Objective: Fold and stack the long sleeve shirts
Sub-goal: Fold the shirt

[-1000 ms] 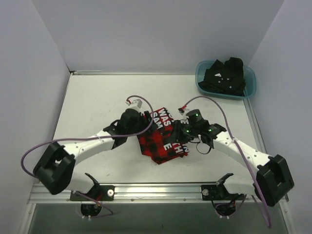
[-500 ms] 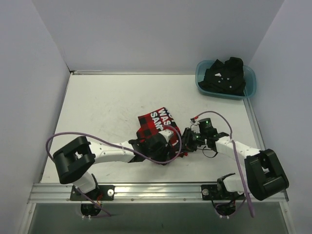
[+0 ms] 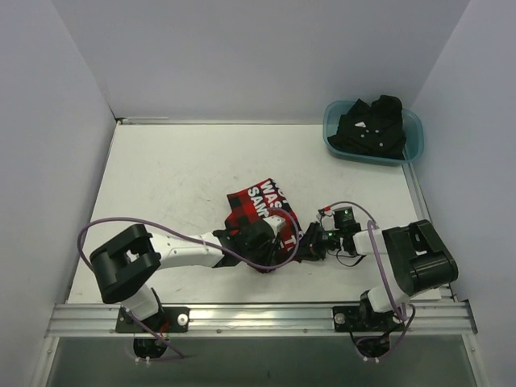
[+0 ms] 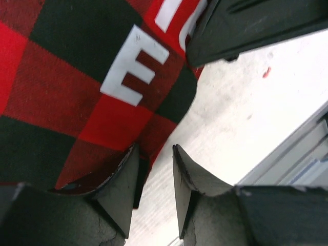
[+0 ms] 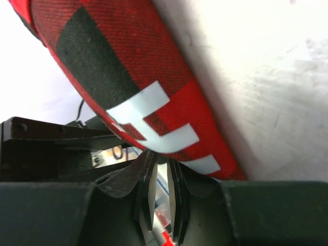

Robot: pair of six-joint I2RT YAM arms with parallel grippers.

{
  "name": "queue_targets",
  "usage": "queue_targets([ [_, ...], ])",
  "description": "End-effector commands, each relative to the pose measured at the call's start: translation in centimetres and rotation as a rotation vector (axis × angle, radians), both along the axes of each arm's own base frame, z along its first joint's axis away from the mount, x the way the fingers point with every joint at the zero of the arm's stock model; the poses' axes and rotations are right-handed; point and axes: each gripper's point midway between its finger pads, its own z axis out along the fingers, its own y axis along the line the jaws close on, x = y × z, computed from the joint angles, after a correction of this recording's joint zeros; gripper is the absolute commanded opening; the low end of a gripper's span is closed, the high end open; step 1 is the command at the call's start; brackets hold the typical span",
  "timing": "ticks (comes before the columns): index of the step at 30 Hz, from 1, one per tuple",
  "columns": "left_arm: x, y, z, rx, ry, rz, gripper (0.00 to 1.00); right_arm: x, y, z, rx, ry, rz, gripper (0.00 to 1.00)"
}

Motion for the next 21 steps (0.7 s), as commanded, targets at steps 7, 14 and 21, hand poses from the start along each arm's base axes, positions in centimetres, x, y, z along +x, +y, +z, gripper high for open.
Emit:
queue_targets([
  [7,0.9,2.3,5.8,-0.162,0.068,0.048,0.42,4.4,-1.5,6.0,-0.186,-0.247,-0.019,0.20],
  [14,11.9,6.4,12.7,-0.433,-0.035,0.387,0.47,12.8,1.0,13.4,-0.101,-0.423,-0.086,0.27],
  [21,21.6,7.6,13.4,-0.576,-0.097,0.543,0.45,22.1,5.1,16.0,-0.010,-0.494,-0.159,0.29],
])
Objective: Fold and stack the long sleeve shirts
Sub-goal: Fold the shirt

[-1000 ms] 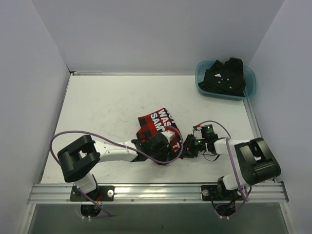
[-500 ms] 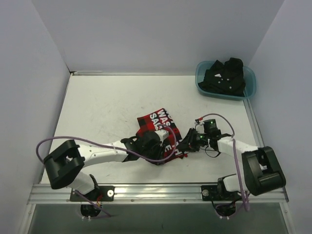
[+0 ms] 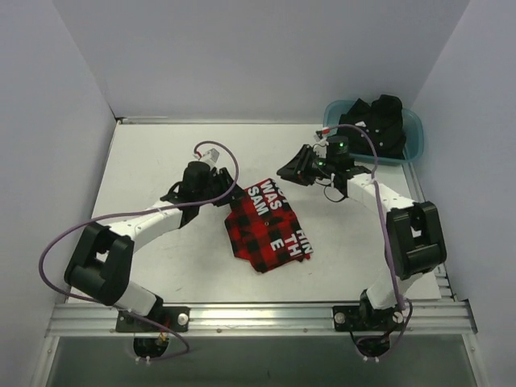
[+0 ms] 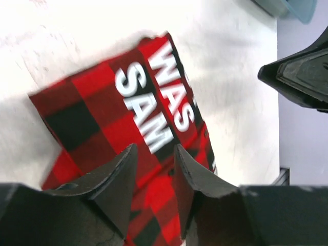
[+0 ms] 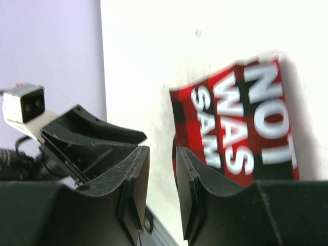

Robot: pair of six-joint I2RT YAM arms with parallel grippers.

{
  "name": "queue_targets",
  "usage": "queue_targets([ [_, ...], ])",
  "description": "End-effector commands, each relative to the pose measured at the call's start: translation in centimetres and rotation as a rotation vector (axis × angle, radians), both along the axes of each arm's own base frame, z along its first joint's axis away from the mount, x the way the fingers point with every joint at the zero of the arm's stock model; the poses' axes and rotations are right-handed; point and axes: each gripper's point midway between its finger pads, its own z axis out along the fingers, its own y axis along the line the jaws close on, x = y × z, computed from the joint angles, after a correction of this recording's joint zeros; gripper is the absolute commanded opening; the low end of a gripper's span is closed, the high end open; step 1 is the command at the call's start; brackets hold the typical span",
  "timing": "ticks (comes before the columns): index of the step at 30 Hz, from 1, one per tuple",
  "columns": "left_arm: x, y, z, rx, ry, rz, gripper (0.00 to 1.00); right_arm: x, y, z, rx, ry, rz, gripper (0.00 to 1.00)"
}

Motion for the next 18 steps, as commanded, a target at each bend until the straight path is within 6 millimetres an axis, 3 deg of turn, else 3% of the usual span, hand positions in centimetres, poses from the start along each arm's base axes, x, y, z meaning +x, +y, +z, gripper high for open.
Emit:
queue_targets([
  [1,4.5,-1.3,2.8,-0.113,-0.094,0.038,0.43,4.0,2.2,-0.5,0.014,-0.001,-0.026,0.29],
  [2,5.2,-1.2,1.3,-0.101,-0.070,0.055,0.42,5.1,2.8,-0.1,0.017,-0.021,-0.022,0.29],
  [3,6.1,-1.1,1.3,-0.115,-0.088,0.071,0.41,5.7,3.2,-0.6,0.023,-0.013,-0.027,0.29],
  [4,6.4,-1.1,0.8,-0.120,-0.082,0.080,0.41,6.5,3.9,-2.4,0.031,0.003,-0.025,0.29],
  [6,7.3,-0.8,-1.2,-0.123,-0.052,0.115,0.40,7.8,4.5,-3.5,0.062,0.025,-0.038,0.29],
  [7,7.6,-0.5,-1.9,-0.121,-0.040,0.133,0.40,8.4,4.7,-5.8,0.060,0.053,-0.043,0.29],
  [8,7.6,-0.1,-3.8,-0.113,-0.001,0.159,0.39,8.7,4.8,-6.9,0.056,0.073,-0.045,0.29],
  [9,8.1,0.3,-4.4,-0.109,-0.007,0.192,0.39,9.0,4.8,-7.9,0.052,0.089,-0.052,0.29],
  [12,8.2,1.6,-7.7,-0.084,0.053,0.257,0.36,8.7,4.4,-12.9,0.025,0.174,-0.077,0.28],
  [15,8.1,2.4,-10.3,-0.063,0.111,0.278,0.34,8.5,3.0,-14.7,-0.016,0.189,-0.108,0.28],
  [18,8.2,3.0,-10.9,-0.061,0.124,0.290,0.34,8.4,1.6,-14.5,-0.032,0.179,-0.122,0.28],
])
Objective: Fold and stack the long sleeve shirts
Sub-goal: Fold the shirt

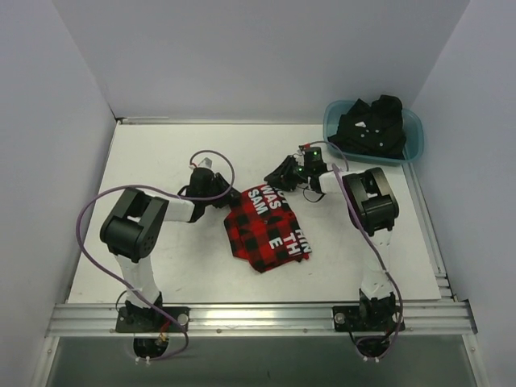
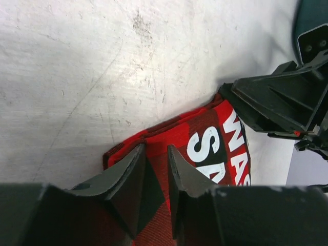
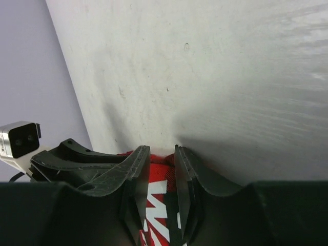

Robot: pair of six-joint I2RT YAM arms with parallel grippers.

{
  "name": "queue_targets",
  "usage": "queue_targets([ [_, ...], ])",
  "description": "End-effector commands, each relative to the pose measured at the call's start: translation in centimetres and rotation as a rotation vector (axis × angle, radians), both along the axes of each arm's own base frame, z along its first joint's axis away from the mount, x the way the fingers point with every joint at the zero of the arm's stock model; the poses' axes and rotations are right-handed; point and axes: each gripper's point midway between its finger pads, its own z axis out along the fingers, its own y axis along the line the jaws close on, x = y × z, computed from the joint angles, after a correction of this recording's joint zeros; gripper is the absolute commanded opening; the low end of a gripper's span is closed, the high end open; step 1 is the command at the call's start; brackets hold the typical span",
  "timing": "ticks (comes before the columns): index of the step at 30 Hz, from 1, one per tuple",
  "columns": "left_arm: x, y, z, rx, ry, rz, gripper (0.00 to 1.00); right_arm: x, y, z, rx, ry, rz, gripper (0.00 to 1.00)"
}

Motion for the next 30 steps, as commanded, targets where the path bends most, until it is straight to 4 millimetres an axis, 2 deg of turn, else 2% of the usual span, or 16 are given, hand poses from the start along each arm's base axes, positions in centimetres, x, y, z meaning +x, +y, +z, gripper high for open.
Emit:
queue_targets([
  [1,1.1,1.1,0.0,0.004,-0.028,0.051,0.34,-0.2,-2.3,0.4,-0.072,-0.018,-0.040,0.28],
  [2,1.2,1.1,1.4,0.002,-0.059,0.039,0.34,-0.5,-2.8,0.9,-0.096,-0.041,-0.023,0.28],
  [3,1.3,1.0,2.3,0.002,-0.079,0.032,0.38,-0.3,-3.2,3.0,-0.106,-0.085,-0.028,0.28],
  [5,0.9,1.1,4.9,0.022,-0.112,0.012,0.43,-1.7,-4.1,3.7,-0.160,-0.083,-0.015,0.29],
  [7,0.1,0.5,6.9,0.047,-0.141,-0.013,0.52,-3.4,-5.2,5.5,-0.231,-0.100,0.003,0.29],
  [8,-0.7,0.9,8.3,0.095,-0.154,-0.006,0.56,-4.8,-5.8,5.1,-0.258,-0.081,0.007,0.29],
  [9,-1.9,-0.1,9.0,0.120,-0.162,-0.036,0.63,-6.1,-6.3,6.2,-0.289,-0.096,0.023,0.29],
  [10,-2.8,-0.6,9.9,0.145,-0.169,-0.050,0.77,-7.0,-6.8,6.2,-0.325,-0.095,0.023,0.30],
  [11,-4.5,-0.3,10.3,0.189,-0.145,-0.057,0.83,-8.8,-7.5,5.2,-0.360,-0.059,0.033,0.31],
  [13,-7.6,-1.1,10.8,0.244,-0.128,-0.065,0.96,-11.7,-8.9,5.2,-0.434,-0.032,0.053,0.31],
  [14,-9.4,-0.7,9.7,0.288,-0.075,-0.079,0.97,-12.8,-9.5,5.1,-0.460,-0.022,0.058,0.32],
  [15,-10.5,-0.7,9.3,0.321,-0.064,-0.078,0.97,-15.1,-10.3,4.8,-0.494,0.015,0.071,0.32],
  [16,-12.5,-1.7,9.0,0.331,-0.048,-0.115,0.97,-16.3,-10.5,4.7,-0.523,0.009,0.101,0.33],
  [20,-18.3,-2.1,4.9,0.408,0.078,-0.216,0.96,-20.9,-11.7,4.1,-0.595,0.033,0.161,0.41],
  [24,-20.8,-2.5,2.1,0.458,0.133,-0.267,0.86,-24.2,-12.2,3.6,-0.603,0.050,0.199,0.43],
  [30,-20.3,-2.3,-0.7,0.559,0.171,-0.288,0.66,-27.2,-11.3,1.1,-0.634,0.102,0.286,0.40],
])
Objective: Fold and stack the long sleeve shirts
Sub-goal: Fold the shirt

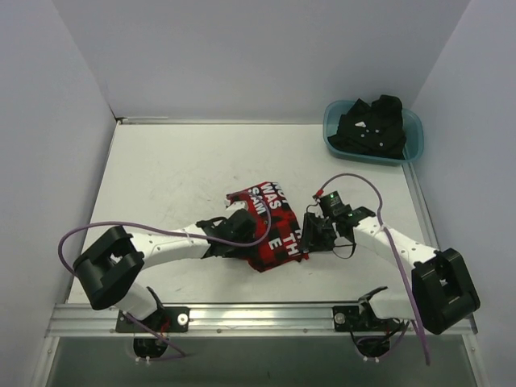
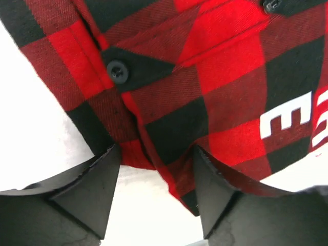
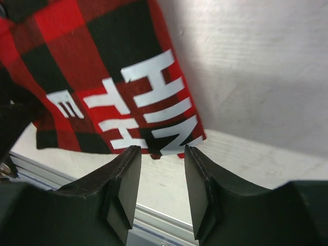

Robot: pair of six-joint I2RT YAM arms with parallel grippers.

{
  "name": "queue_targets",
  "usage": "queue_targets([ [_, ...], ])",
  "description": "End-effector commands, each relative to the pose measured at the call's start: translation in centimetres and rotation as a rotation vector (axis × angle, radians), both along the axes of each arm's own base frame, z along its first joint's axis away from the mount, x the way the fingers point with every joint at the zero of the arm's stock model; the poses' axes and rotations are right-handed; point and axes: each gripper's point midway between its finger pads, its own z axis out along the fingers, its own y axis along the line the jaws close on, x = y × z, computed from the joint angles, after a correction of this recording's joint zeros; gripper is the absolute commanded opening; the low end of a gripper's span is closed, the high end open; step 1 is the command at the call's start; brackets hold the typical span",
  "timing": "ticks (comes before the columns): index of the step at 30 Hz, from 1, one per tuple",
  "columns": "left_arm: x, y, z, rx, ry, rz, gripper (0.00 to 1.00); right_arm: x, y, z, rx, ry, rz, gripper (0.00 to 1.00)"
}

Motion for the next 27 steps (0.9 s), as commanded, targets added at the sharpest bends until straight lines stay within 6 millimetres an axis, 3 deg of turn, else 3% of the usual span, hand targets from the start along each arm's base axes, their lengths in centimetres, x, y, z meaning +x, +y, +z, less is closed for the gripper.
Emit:
queue_targets([
  [1,1.2,0.7,-1.0,0.083,-0.011,-0.002,0.64,-1.8,0.2,-1.3,-0.046,0.044,0.039,0.39],
  [5,3.8,2.6,-1.6,0.136,-0.002,0.010,0.57,-2.7,3.9,-2.1,0.001,0.055,0.092,0.31],
  [8,7.9,4.8,-0.6,0.174,-0.037,0.050,0.57,-3.9,8.3,-1.7,0.051,0.051,0.153,0.28],
  [10,11.0,6.8,0.0,0.213,-0.067,0.070,0.58,-3.0,12.1,-0.9,0.107,0.013,0.178,0.28],
  [12,14.7,6.7,2.7,0.212,-0.150,0.079,0.60,-2.4,15.9,0.2,0.130,-0.039,0.239,0.28],
  [13,16.3,8.0,3.3,0.262,-0.172,0.088,0.61,-2.0,16.7,0.7,0.127,-0.058,0.262,0.28],
  [15,18.8,7.8,6.2,0.260,-0.242,0.098,0.71,-0.8,17.1,2.0,0.098,-0.099,0.261,0.29],
  [17,19.3,8.1,8.4,0.263,-0.290,0.105,0.82,0.1,15.7,3.3,0.059,-0.142,0.259,0.30],
  [20,17.7,7.8,11.0,0.187,-0.334,0.135,0.92,1.5,12.2,4.6,-0.006,-0.202,0.224,0.35],
  [21,16.5,8.3,10.3,0.185,-0.314,0.155,0.94,2.8,10.5,4.9,-0.018,-0.214,0.171,0.38],
  [22,15.2,8.3,11.0,0.124,-0.307,0.225,0.94,3.1,9.4,5.1,-0.022,-0.218,0.150,0.42],
  [23,13.8,7.6,10.7,0.082,-0.287,0.236,0.95,2.9,7.9,5.3,-0.029,-0.227,0.140,0.45],
  [24,12.5,7.1,10.3,0.043,-0.268,0.252,0.95,3.9,6.0,5.5,-0.039,-0.235,0.088,0.47],
  [26,9.4,6.4,8.3,-0.046,-0.215,0.314,0.95,3.6,3.8,5.0,-0.065,-0.230,0.058,0.51],
  [27,7.6,5.0,7.5,-0.083,-0.189,0.290,0.95,4.0,2.6,5.7,-0.057,-0.255,0.027,0.52],
])
